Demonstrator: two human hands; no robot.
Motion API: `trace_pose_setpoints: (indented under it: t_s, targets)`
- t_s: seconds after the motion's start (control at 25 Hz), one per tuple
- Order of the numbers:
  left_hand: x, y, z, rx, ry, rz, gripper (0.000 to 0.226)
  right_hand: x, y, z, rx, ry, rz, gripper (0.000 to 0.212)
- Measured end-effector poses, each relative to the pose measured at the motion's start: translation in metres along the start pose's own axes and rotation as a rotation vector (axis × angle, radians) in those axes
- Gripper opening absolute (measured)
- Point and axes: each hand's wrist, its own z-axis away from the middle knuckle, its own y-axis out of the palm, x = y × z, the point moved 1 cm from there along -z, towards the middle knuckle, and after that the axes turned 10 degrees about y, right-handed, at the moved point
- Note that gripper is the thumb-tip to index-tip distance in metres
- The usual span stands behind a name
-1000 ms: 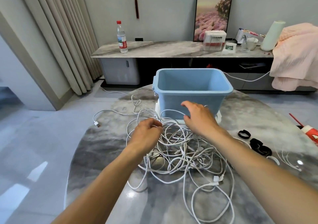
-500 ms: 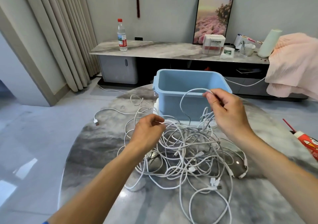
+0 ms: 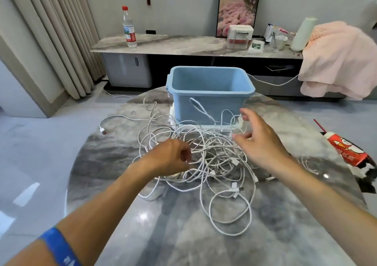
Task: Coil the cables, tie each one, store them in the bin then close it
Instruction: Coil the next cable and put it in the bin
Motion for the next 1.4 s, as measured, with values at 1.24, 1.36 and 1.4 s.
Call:
trace_pose_setpoints:
  t_s: [1.24, 1.36, 1.4]
  targets:
    - [-0.084, -0.021, 0.016, -0.107, 0.311, 0.997, 0.029, 0.007, -0.052, 0.061, 0.134, -0.235, -0.443, 0.025]
    - [-0.098, -0.016, 0.018, -0.201, 0.111, 1.247, 0.033, 0.01, -0.066, 0.052, -0.097, -0.271, -0.418, 0.021]
    - [-0.1, -0.017, 0.017, -0.214, 0.066, 1.272, 0.034, 0.012, -0.071, 0.05, -0.16, -0.293, -0.38, 0.02]
